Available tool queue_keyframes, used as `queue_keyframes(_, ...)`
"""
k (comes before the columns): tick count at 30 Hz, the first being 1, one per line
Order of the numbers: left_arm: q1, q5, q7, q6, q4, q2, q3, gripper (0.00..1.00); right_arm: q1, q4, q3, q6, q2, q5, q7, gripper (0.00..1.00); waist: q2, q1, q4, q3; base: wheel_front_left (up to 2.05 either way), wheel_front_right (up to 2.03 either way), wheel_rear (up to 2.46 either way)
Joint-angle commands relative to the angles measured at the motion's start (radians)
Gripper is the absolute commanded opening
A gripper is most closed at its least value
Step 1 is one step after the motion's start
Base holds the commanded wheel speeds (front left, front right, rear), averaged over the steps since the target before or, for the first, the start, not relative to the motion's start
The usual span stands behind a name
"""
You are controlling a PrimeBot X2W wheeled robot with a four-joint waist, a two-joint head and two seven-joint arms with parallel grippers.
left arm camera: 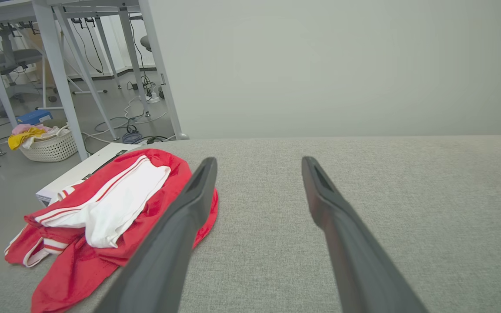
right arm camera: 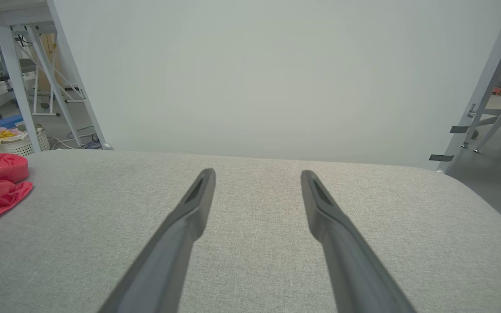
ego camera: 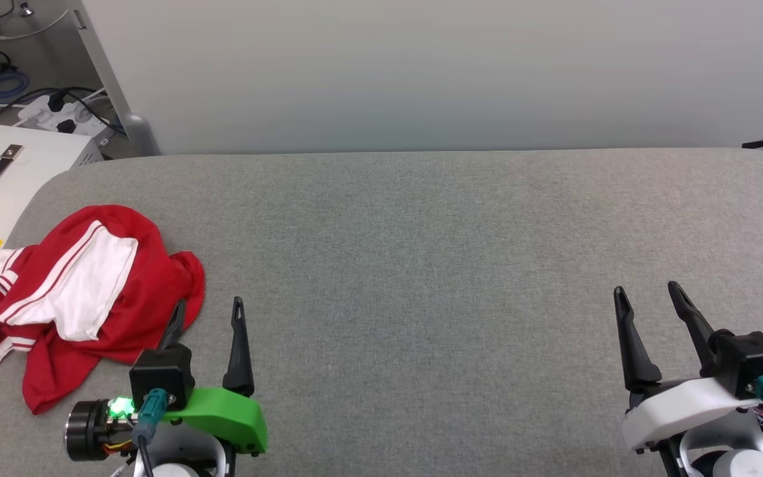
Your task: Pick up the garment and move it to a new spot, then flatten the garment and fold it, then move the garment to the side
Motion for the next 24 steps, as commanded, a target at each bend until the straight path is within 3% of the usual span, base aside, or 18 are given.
queue_keyframes(1,-0.001,-0.006,-0.011,0.009,-0.003,-0.001,-0.004,1.00,0.014,-0.010,0.002,0.000,0.000,0.010,-0.011,1.00,0.0000,0.0000,0.000,-0.001,0.00,0.00,0.00)
queue_keyframes(24,0.000,-0.022,-0.059,0.019,0.000,-0.002,-0.023,1.00,0.031,-0.035,0.010,0.000,0.001,0.051,-0.058,1.00,0.0000,0.0000,0.005,-0.005,0.00,0.00,0.00)
